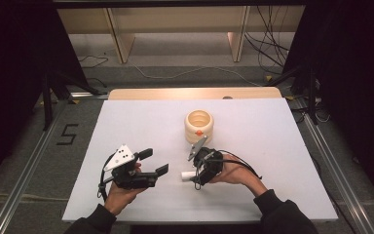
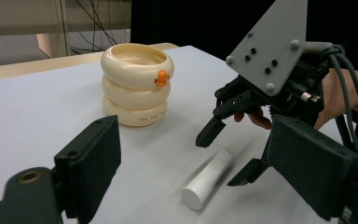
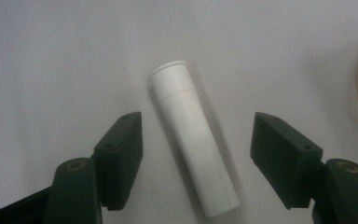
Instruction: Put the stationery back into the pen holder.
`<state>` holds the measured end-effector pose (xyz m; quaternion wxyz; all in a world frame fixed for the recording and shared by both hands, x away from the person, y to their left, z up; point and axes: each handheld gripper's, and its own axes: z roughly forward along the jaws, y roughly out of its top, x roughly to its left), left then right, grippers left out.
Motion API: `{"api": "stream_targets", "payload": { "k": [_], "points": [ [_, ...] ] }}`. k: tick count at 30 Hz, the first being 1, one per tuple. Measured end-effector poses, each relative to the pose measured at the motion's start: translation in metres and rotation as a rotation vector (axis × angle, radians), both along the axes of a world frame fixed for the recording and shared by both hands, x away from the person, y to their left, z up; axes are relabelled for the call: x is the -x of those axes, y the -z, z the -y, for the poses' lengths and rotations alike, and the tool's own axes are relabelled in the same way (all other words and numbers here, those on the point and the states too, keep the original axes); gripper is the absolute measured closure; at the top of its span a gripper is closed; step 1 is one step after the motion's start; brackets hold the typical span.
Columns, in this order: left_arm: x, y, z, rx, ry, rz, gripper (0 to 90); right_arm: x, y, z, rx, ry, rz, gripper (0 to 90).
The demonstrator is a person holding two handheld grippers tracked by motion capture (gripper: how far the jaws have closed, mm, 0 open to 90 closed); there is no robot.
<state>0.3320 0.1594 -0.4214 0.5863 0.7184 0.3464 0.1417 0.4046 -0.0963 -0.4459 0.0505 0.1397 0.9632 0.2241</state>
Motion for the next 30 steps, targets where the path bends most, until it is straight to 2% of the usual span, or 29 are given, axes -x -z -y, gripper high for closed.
{"api": "stream_targets", "payload": {
  "k": [4, 18, 21, 23, 25, 30],
  "points": [
    [0.000, 0.000, 0.000, 0.000, -0.001, 0.000, 16.7, -0.003, 0.004, -0.003, 0.016, -0.035, 0.007, 41.1],
    [0.000, 0.000, -0.001, -0.006, 0.000, 0.001, 16.7, -0.004, 0.011, -0.010, 0.072, -0.071, 0.004, 54.4],
    [0.000, 0.000, -0.001, -0.004, -0.001, 0.001, 16.7, -0.003, 0.012, -0.011, 0.070, -0.067, 0.003, 55.5],
    [0.000, 0.000, -0.001, -0.005, -0.001, 0.000, 16.7, -0.003, 0.011, -0.012, 0.092, -0.081, 0.007, 56.3],
    [0.000, 0.000, -0.001, -0.005, -0.001, 0.000, 16.7, -0.002, 0.012, -0.013, 0.090, -0.084, 0.005, 57.3],
    [0.000, 0.000, -0.001, -0.004, 0.000, 0.000, 16.7, -0.002, 0.012, -0.016, 0.119, -0.096, 0.016, 58.8]
  ]
}}
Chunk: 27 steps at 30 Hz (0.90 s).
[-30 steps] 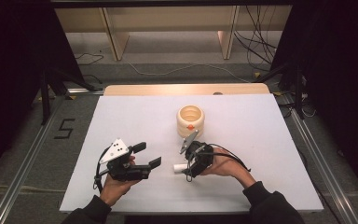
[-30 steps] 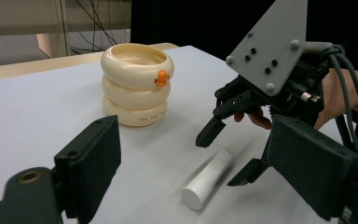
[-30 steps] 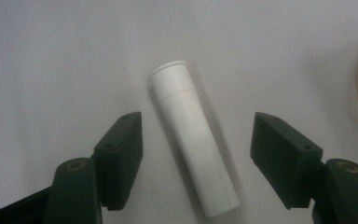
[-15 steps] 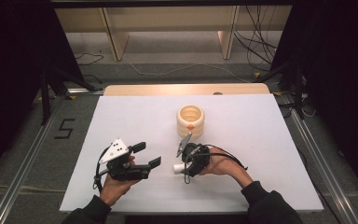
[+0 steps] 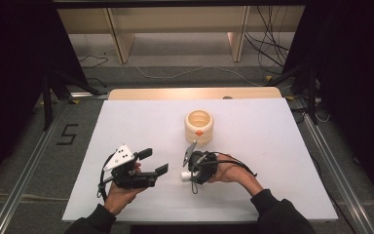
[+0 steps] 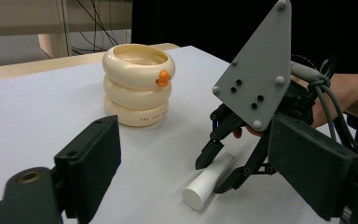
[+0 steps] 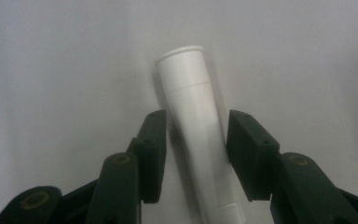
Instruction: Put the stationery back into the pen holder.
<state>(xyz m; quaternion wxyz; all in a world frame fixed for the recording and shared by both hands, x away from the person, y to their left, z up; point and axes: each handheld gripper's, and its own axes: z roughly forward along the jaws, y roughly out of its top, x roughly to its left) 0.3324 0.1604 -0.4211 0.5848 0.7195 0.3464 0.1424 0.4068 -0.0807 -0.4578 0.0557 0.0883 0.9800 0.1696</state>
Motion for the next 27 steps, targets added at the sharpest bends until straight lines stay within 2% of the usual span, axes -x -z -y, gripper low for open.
{"api": "stream_targets", "payload": {
  "k": [7, 9, 10, 12, 18, 27],
  "points": [
    [0.000, 0.000, 0.000, -0.001, 0.000, 0.000, 16.7, -0.001, 0.002, -0.002, 0.028, -0.017, 0.004, 60.8],
    [0.000, 0.000, 0.000, 0.000, 0.000, 0.001, 16.7, -0.001, 0.002, -0.004, 0.044, -0.018, 0.010, 61.5],
    [0.000, 0.000, 0.000, 0.000, 0.000, 0.001, 16.7, -0.002, 0.002, -0.004, 0.062, -0.037, 0.007, 61.7],
    [0.000, 0.000, 0.000, 0.000, 0.000, 0.000, 16.7, -0.001, 0.002, -0.006, 0.065, -0.034, 0.011, 62.6],
    [0.000, 0.000, 0.000, -0.003, 0.001, 0.001, 16.7, -0.002, 0.001, -0.009, 0.096, -0.054, -0.003, 63.8],
    [0.000, 0.000, -0.001, -0.002, 0.001, 0.000, 16.8, -0.001, 0.001, -0.012, 0.106, -0.084, 0.008, 68.9]
  ]
}}
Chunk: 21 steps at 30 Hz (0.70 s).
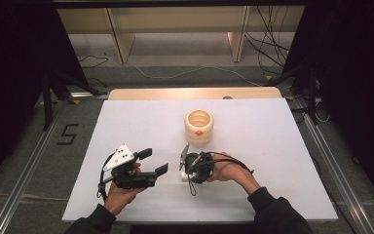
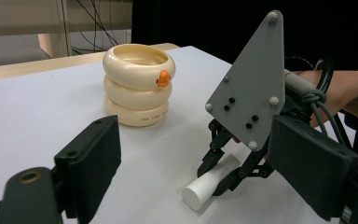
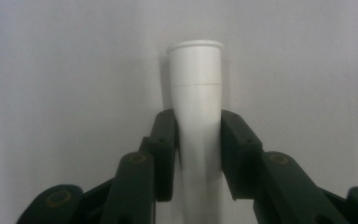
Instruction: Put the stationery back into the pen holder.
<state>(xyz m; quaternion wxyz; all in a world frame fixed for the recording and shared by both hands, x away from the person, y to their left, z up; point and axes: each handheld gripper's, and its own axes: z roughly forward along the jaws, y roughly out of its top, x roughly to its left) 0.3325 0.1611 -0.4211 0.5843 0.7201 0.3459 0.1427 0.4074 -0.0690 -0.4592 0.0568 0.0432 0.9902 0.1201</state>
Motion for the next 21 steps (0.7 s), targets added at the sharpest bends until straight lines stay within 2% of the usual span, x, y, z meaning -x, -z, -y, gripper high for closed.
{"api": "stream_targets", "payload": {
  "k": [9, 16, 20, 21],
  "points": [
    [0.000, 0.000, 0.000, 0.000, 0.000, -0.002, 16.7, 0.003, -0.002, 0.000, 0.021, -0.022, 0.018, 69.7],
    [0.000, 0.000, -0.001, 0.003, -0.003, -0.001, 16.8, -0.001, -0.011, 0.009, -0.043, 0.010, 0.033, 69.9],
    [0.000, 0.000, -0.001, 0.004, -0.004, -0.001, 16.7, -0.004, -0.021, 0.016, -0.105, 0.060, 0.033, 69.9],
    [0.000, 0.000, -0.001, 0.005, -0.005, 0.000, 16.7, -0.006, -0.023, 0.018, -0.126, 0.056, 0.042, 69.9]
  ]
}}
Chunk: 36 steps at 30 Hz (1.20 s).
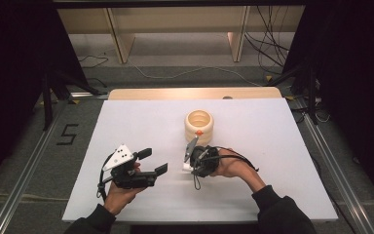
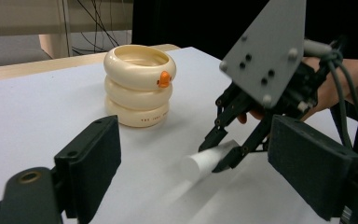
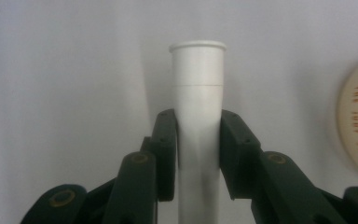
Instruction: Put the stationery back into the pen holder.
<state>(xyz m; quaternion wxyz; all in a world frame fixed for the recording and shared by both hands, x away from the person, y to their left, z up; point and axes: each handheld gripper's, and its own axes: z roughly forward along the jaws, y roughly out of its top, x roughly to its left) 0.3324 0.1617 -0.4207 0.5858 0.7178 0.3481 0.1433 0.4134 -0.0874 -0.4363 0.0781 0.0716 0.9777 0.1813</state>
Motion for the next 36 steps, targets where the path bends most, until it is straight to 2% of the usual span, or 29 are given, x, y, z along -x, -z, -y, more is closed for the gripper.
{"api": "stream_targets", "payload": {
  "k": [1, 7, 10, 21, 29, 36],
  "points": [
    [0.000, 0.000, 0.000, 0.000, 0.000, 0.000, 16.8, 0.000, -0.002, 0.001, -0.027, 0.024, 0.001, 69.9],
    [0.000, 0.000, 0.000, 0.002, 0.001, -0.001, 16.7, -0.005, -0.014, 0.010, -0.143, 0.065, 0.035, 69.9],
    [0.000, 0.000, 0.000, 0.001, 0.001, 0.000, 16.7, -0.006, -0.018, 0.012, -0.177, 0.100, 0.045, 69.9],
    [0.000, 0.000, 0.000, 0.009, -0.004, -0.001, 16.7, -0.010, -0.027, 0.021, -0.301, 0.170, 0.074, 69.9],
    [0.000, 0.000, 0.000, 0.009, -0.004, -0.002, 16.7, -0.014, -0.037, 0.032, -0.428, 0.237, 0.091, 69.9],
    [0.000, 0.000, 0.000, 0.009, -0.003, -0.001, 16.7, -0.017, -0.045, 0.042, -0.504, 0.280, 0.103, 69.9]
  ]
}}
